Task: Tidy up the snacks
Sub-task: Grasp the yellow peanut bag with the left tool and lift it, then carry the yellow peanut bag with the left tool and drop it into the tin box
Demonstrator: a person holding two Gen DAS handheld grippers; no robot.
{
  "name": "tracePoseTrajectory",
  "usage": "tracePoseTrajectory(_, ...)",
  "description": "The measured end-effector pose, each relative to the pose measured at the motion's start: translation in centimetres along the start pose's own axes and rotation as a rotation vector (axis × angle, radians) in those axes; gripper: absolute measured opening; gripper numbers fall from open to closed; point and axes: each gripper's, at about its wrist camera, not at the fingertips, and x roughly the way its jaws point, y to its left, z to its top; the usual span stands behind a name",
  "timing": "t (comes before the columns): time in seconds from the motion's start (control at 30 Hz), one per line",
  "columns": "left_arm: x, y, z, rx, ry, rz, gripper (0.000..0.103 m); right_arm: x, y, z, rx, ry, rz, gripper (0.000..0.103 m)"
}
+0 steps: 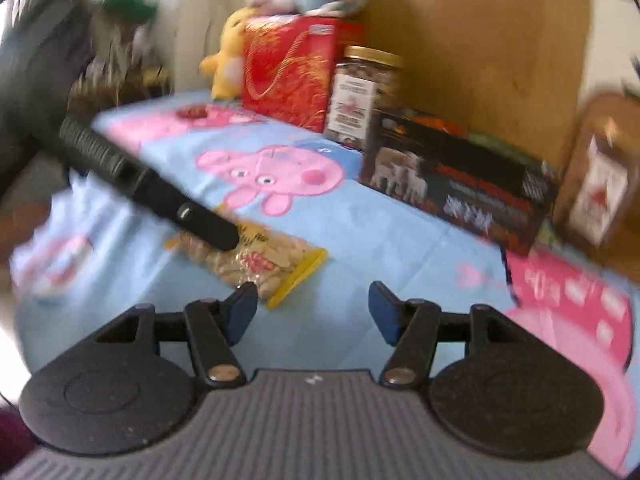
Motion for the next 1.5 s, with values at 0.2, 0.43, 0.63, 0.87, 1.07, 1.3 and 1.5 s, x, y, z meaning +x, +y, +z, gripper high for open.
tracePoseTrajectory(0.2, 0.2, 0.7, 0.1, -0.060, -0.008, 0.001, 0.071, 0.1, 0.3, 0.0, 0.019, 0.012, 0.079, 0.063)
tracePoseTrajectory(0.43, 0.6, -0.1, 1.1, -0.031, -0.013, 0.027, 0.051, 2.4, 2.8, 0.5, -0.045, 0.009, 0.094, 0.024)
tracePoseTrajectory(0.63, 1.3, -2.7, 6.6, 0.054, -0.071, -0.040, 0.051, 1.2, -0.3, 2.7, 0.017, -0.092, 0.029, 0.022)
tracePoseTrajectory(0.87, 6.4, -6.2, 15.6, 0.124, -0.137, -0.078, 0.051, 1.1, -7.3, 7.4, 0.072, -0.201, -0.114, 0.022)
tracePoseTrajectory(1.07, 12.1, -6.9, 20.0, 0.108, -0.133, -0.021, 0.051, 4.9, -12.8, 10.0, 0.139, -0.183, -0.189, 0.023)
tracePoseTrajectory(1.3, 15.7, -6.1, 21.0, 0.116, -0.122, 0.142, 0.058, 8.3, -14.6, 9.2, 0.204, -0.134, -0.243, 0.034)
tracePoseTrajectory(1.5, 11.9, -5.7, 19.7, 0.071, -0.184, 0.110, 0.063, 4.3, -13.6, 7.8, 0.248, -0.211, -0.241, 0.036)
